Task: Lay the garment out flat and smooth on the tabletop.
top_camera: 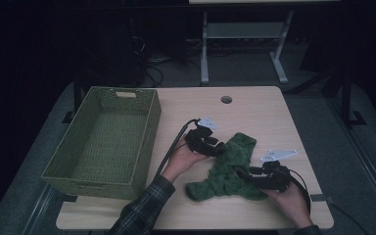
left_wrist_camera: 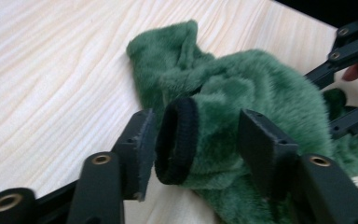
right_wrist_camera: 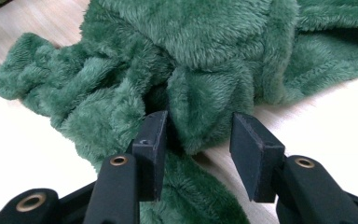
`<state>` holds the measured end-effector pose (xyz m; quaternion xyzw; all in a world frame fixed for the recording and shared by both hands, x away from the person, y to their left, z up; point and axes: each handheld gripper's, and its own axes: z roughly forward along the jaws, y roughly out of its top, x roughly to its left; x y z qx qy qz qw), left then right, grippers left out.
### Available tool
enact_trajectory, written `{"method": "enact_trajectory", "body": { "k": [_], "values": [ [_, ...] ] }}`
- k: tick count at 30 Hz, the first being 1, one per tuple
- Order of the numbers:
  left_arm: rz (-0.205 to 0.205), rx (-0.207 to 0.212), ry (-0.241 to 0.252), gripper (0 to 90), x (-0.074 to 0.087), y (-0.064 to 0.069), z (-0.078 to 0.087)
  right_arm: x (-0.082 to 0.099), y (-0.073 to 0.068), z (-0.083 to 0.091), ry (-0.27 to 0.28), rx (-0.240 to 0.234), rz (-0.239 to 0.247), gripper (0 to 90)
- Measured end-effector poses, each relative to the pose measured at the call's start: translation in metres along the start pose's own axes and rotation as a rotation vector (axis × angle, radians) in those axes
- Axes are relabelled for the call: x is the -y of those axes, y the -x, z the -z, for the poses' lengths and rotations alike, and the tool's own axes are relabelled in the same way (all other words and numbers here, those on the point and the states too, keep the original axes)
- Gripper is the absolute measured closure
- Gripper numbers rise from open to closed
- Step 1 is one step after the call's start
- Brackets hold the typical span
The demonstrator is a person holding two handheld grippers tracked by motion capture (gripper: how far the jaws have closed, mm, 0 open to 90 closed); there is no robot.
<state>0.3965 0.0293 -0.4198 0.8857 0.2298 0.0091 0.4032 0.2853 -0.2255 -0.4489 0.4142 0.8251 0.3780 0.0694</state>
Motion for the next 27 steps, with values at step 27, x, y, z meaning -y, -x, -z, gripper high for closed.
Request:
{"method": "enact_trajectory", "body": {
  "k": [27],
  "values": [
    [-0.002,-0.07,0.079,85.9,0.001,0.003,0.036,0.002,0.003,0.0,0.005,0.049,-0.017,73.5]
  ]
}}
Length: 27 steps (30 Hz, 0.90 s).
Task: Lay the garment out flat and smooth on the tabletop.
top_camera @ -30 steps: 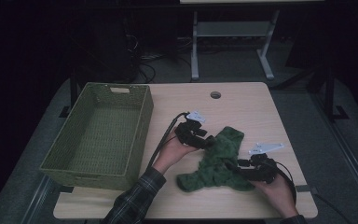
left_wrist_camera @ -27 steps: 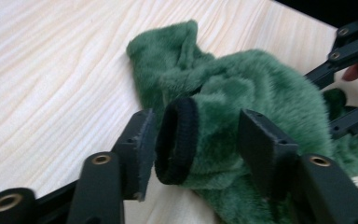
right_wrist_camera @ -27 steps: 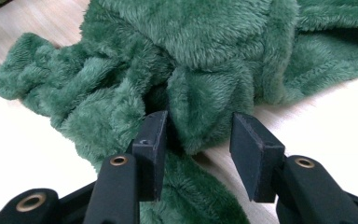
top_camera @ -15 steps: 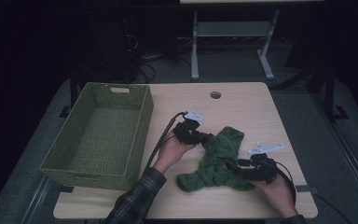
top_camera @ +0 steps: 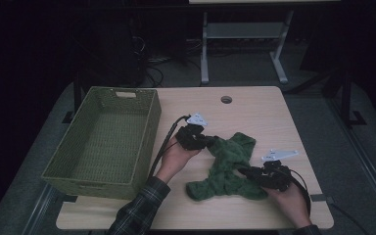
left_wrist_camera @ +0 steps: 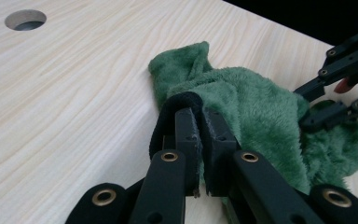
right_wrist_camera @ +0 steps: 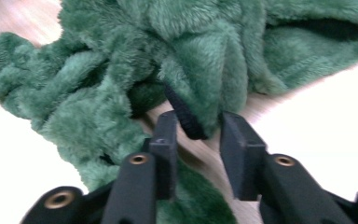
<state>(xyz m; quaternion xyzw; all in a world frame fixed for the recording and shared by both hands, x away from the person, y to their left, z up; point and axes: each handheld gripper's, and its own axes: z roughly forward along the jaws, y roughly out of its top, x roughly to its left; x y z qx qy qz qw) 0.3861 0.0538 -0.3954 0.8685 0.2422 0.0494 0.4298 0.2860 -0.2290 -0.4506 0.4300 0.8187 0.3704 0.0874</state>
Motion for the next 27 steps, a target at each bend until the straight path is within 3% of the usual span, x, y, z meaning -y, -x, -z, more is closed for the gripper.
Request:
{"method": "enact_trajectory", "body": {
  "k": [5,9,16,21,27],
  "values": [
    [0.004,-0.01,0.005,86.0,0.002,0.001,0.006,0.0,0.008,0.008,0.015,0.019,-0.005,80.9],
    [0.015,-0.017,0.0,86.1,0.006,0.002,0.014,-0.007,0.017,0.016,0.056,0.051,0.028,82.4],
    [0.06,-0.021,-0.008,86.2,0.019,0.004,0.024,-0.031,0.03,0.027,0.125,0.072,0.052,84.0],
    [0.105,-0.024,-0.029,86.2,0.036,0.002,0.024,-0.043,0.036,0.016,0.117,0.055,0.058,84.0],
    [0.155,-0.021,-0.068,86.2,0.055,-0.003,0.018,-0.044,0.043,-0.009,0.062,0.021,0.054,84.0]
  ]
}}
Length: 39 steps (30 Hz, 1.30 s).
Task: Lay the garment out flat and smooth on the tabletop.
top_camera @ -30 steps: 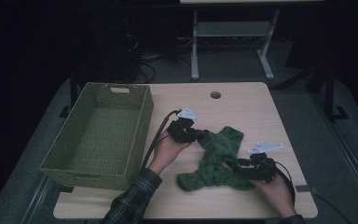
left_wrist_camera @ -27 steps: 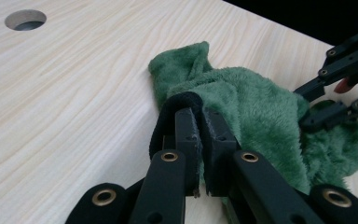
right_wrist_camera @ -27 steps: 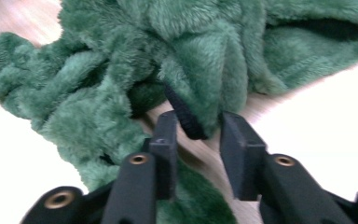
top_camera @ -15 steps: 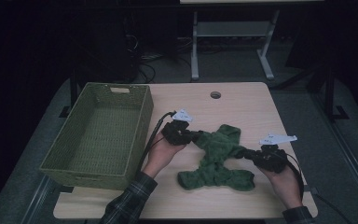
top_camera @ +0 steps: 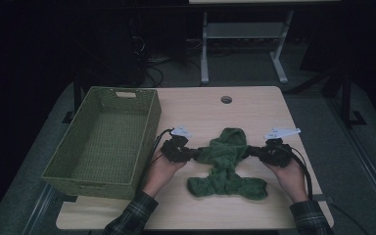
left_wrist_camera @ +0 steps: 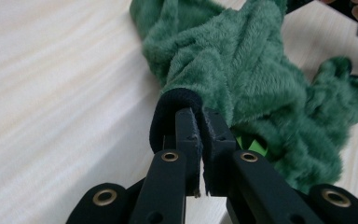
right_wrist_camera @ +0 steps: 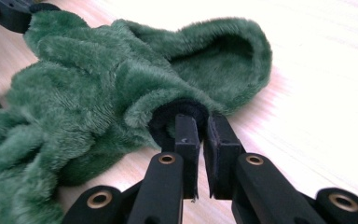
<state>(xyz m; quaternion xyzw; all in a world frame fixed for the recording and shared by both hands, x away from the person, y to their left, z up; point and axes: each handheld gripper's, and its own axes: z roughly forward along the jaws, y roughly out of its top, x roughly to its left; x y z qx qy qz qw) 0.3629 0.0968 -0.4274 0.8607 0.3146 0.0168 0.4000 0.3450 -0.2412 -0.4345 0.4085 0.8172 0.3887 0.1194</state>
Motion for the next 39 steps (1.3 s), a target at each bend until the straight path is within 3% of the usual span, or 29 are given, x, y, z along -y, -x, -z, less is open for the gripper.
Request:
{"method": "enact_trajectory", "body": {
  "k": [7,12,17,19,24,31,36,39],
  "values": [
    [0.012,-0.013,-0.075,86.1,0.018,-0.008,-0.017,0.006,0.001,-0.019,-0.074,-0.022,-0.012,83.8],
    [0.007,-0.032,-0.061,81.6,0.015,-0.005,-0.013,0.008,0.0,-0.024,-0.099,-0.022,-0.003,80.3],
    [0.004,-0.058,-0.012,66.2,0.006,-0.001,0.002,0.001,-0.003,-0.003,-0.042,0.004,0.012,65.9],
    [0.004,-0.063,0.014,64.8,0.0,0.0,0.005,-0.001,-0.003,0.004,-0.002,0.003,0.004,65.0],
    [-0.039,-0.067,0.02,62.8,-0.019,-0.002,0.006,-0.011,0.0,0.013,0.023,0.017,0.007,63.0],
    [-0.064,-0.05,0.046,60.0,-0.05,-0.012,-0.016,-0.028,0.021,0.0,0.013,0.017,-0.037,63.6],
    [-0.082,-0.052,0.027,58.0,-0.059,-0.02,-0.038,-0.032,0.033,-0.015,0.018,0.005,-0.075,63.4],
    [-0.064,-0.046,0.013,55.1,-0.061,-0.027,-0.052,-0.028,0.035,-0.025,0.01,-0.003,-0.093,63.4]
  ]
}}
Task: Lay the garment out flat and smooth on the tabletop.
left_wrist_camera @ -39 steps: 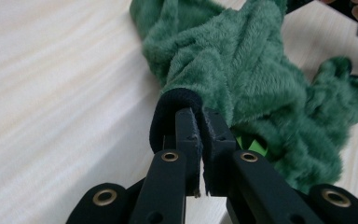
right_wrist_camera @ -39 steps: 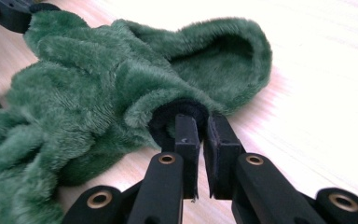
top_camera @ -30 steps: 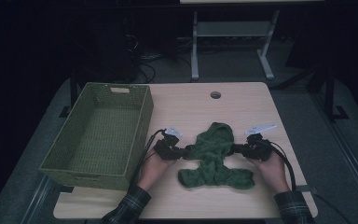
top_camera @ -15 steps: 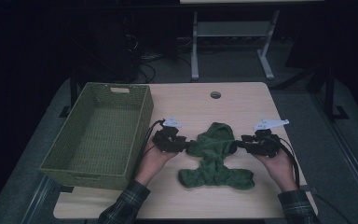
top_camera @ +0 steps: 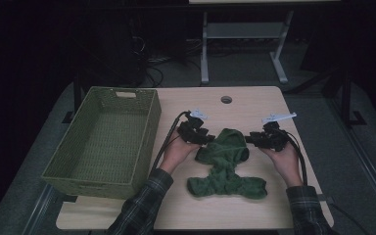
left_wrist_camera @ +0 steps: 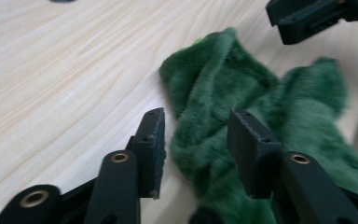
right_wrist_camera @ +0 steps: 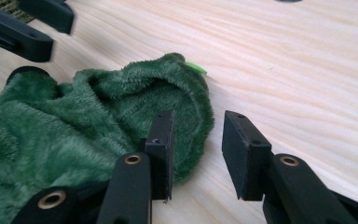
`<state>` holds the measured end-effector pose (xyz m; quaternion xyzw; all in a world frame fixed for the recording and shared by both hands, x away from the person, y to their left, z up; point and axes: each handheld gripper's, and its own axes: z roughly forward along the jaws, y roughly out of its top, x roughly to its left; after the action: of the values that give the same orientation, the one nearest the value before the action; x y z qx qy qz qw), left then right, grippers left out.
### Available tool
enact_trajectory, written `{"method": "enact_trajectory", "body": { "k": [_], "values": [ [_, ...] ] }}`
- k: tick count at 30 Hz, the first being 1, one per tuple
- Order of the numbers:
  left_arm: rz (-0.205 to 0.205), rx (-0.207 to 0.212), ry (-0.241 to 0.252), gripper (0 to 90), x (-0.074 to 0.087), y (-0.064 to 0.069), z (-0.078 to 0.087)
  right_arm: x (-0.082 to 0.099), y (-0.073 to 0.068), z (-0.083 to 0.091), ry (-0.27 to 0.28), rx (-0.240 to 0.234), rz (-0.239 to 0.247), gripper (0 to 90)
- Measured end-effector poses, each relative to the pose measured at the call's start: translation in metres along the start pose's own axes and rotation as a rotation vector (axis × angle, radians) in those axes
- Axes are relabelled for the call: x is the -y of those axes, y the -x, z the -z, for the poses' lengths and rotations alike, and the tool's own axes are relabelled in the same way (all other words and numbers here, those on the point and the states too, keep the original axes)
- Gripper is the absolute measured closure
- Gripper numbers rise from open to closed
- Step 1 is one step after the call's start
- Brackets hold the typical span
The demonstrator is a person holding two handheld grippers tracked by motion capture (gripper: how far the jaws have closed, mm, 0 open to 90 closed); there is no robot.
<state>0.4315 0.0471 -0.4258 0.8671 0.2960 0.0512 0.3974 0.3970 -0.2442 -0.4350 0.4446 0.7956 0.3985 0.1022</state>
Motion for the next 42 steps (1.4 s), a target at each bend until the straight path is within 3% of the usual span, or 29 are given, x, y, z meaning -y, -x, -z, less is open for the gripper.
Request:
{"method": "enact_trajectory", "body": {
  "k": [7,11,16,19,24,28,33,40,42],
  "values": [
    [0.021,0.021,-0.037,51.8,0.003,-0.007,-0.02,0.008,0.003,-0.02,-0.056,-0.01,-0.032,63.4],
    [0.036,0.025,-0.061,52.0,0.007,-0.01,-0.028,0.011,0.001,-0.029,-0.086,-0.006,-0.014,63.3],
    [0.017,0.015,-0.097,54.1,0.01,-0.009,-0.035,0.013,-0.003,-0.036,-0.113,0.005,0.012,64.4],
    [0.004,0.0,-0.112,58.1,0.011,-0.007,-0.037,0.013,-0.005,-0.036,-0.11,0.015,0.017,67.0],
    [-0.024,-0.012,-0.141,75.0,0.011,-0.005,-0.037,0.015,-0.006,-0.035,-0.111,0.015,0.034,78.1],
    [-0.014,-0.022,-0.131,85.2,0.011,-0.005,-0.032,0.015,-0.008,-0.036,-0.122,0.015,0.048,86.3],
    [-0.02,-0.031,-0.123,87.9,0.012,-0.009,-0.024,0.014,-0.009,-0.033,-0.117,0.025,0.059,87.7],
    [-0.005,-0.085,-0.049,89.4,0.014,-0.015,-0.007,0.006,-0.004,-0.012,-0.041,0.04,0.053,88.2],
    [-0.002,-0.084,-0.022,89.7,0.014,-0.016,-0.003,0.004,-0.002,-0.006,-0.017,0.042,0.047,88.3]
  ]
}}
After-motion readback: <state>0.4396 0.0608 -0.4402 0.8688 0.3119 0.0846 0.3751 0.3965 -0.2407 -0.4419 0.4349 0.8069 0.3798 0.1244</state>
